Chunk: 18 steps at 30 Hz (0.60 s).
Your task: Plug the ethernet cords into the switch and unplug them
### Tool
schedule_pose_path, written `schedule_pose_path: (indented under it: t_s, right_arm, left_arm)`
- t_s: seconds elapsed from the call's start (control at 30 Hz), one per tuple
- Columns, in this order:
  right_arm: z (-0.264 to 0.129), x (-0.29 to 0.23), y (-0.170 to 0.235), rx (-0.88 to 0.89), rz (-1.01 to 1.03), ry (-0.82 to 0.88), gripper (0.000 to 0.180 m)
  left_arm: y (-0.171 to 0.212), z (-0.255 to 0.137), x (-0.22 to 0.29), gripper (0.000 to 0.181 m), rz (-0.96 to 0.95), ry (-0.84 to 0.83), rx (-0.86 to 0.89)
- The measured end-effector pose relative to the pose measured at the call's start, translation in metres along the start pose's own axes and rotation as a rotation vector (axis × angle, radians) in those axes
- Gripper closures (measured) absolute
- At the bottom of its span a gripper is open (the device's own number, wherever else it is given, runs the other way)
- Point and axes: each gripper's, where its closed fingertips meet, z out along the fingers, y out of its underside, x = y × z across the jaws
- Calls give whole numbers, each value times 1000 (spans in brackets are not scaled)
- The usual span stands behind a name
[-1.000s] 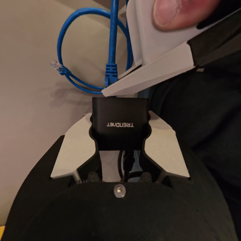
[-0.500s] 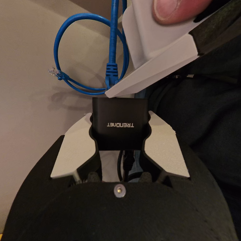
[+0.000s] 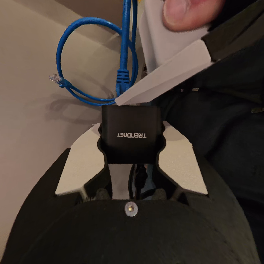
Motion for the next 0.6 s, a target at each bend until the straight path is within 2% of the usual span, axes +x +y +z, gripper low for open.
schedule_pose_path:
  t_s: [0.03, 0.33, 0.5, 0.6]
  right_arm:
    - [-1, 2, 0, 20, 35, 0, 169]
    - [-10, 6, -4, 104, 185, 6, 170]
    - [-11, 6, 0, -24, 21, 49, 170]
    - [-15, 10, -2, 31, 107, 31, 170]
  left_arm:
    - [-2, -1, 2, 106, 3, 8, 16]
    - [-6, -4, 10, 105, 21, 46, 59]
    - [-8, -4, 8, 105, 23, 34, 60]
    - [-12, -7, 13, 105, 34, 41, 88]
